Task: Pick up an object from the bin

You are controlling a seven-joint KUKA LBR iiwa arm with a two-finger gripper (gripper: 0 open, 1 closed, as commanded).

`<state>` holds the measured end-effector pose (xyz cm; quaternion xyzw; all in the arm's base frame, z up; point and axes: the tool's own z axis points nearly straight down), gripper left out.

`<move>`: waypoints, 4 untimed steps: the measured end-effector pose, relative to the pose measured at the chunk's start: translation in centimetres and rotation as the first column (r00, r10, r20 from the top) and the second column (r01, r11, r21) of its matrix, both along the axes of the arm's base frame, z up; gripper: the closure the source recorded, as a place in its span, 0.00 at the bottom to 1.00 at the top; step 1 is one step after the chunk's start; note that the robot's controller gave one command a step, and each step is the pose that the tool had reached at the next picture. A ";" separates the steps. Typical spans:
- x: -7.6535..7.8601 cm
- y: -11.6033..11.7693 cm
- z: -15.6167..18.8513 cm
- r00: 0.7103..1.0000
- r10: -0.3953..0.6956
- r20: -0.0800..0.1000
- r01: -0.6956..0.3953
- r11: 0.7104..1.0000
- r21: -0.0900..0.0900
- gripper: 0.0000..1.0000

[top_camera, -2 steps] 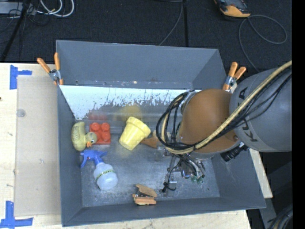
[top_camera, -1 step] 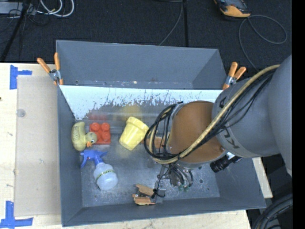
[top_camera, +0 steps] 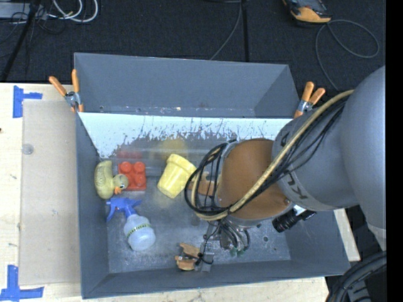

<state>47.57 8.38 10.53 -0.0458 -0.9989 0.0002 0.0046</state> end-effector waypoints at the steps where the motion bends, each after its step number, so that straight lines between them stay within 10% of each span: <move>1: -0.5 2.4 2.1 0.999 0.052 -0.002 -0.052 0.999 -0.001 0.00; 3: -0.2 3.5 2.7 0.999 0.048 0.006 -0.048 0.999 0.002 0.00; 4: 2.7 4.3 -1.1 0.984 0.180 0.001 -0.180 0.984 -0.002 0.00</move>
Offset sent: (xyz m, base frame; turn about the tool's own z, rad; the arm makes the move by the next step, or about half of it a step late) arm -0.0054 0.0436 0.0051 -0.0062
